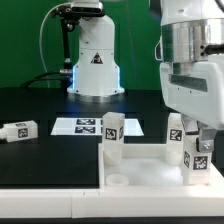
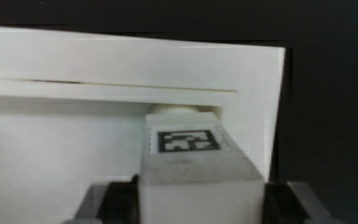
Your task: Assemble square table
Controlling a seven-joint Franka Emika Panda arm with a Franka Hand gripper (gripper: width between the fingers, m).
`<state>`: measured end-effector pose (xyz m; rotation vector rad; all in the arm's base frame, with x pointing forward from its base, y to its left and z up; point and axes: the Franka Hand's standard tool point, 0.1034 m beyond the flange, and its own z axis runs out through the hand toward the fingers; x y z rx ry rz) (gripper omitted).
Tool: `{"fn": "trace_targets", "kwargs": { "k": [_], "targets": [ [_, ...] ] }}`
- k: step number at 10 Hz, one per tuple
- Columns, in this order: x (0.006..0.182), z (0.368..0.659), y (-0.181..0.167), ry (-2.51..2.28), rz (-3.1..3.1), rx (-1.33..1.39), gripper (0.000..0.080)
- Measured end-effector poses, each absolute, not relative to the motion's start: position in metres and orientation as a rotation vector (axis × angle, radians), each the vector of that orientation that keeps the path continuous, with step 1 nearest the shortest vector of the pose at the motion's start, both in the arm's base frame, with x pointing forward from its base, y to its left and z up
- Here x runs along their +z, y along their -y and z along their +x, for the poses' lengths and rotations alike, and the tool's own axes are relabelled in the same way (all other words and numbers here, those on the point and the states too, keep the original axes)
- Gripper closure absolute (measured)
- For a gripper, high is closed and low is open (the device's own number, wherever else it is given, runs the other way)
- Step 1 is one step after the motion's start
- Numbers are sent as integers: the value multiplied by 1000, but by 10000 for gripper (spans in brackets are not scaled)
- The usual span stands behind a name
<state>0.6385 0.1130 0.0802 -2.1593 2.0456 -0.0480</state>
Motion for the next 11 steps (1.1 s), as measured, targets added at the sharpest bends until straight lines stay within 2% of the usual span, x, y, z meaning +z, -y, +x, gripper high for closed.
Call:
{"fn": "trace_targets", "kwargs": {
  "k": [1,2,3,4,5,8,10,11],
  "targets": [
    [80,638,-112,-1967,-2242,-61,511],
    [79,638,-112,-1775,-2419,-92,421],
    [80,641,-112,-1556,-2562,-139,421],
    [80,641,-112,-1324,-2701,-164,245],
    [80,640,-113,-1261,-2736,-164,165],
    [80,641,-111,-1044,-2837,-181,151],
    [80,643,-108,-397,-3042,-234,150],
    [80,642,-111,-257,-3060,-238,150]
  ]
}}
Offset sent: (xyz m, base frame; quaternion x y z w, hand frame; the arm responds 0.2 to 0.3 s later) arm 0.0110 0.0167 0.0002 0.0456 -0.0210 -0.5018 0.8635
